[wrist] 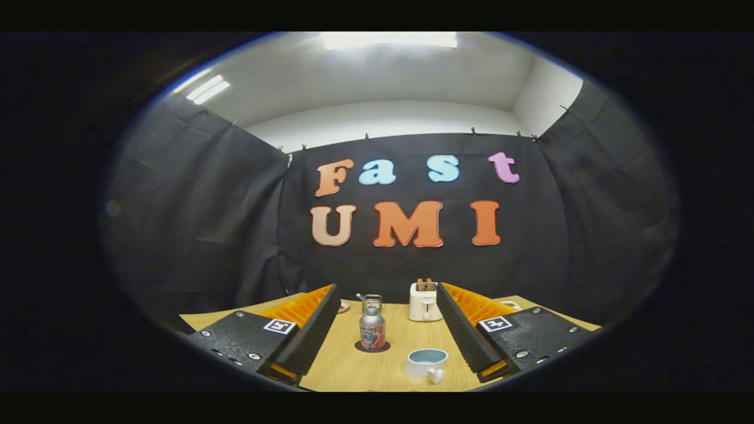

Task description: Take the bottle from table, then pour the juice into the cup, finally place the bottle on the coaster

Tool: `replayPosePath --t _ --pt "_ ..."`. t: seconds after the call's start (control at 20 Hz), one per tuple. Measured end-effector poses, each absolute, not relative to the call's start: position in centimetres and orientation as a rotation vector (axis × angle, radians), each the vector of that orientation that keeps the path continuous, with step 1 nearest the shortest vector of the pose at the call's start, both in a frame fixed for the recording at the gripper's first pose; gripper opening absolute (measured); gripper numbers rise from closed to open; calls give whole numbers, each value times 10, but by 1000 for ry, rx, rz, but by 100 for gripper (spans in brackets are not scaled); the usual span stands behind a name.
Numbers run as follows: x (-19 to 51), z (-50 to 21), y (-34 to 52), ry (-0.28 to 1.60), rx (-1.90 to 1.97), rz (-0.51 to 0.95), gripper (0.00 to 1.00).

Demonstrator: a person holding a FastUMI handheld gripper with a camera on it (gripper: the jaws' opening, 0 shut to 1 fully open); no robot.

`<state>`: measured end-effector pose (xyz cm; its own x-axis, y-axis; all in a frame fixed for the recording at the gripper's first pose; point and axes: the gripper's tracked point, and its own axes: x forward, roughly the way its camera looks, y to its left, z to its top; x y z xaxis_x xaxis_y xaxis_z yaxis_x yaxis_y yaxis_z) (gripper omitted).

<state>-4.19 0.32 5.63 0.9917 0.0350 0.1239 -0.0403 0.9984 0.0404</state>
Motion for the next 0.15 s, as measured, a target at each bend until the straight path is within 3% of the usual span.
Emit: replayPosePath --t 0.15 --pt "-49 52 2 -142 68 39 97"
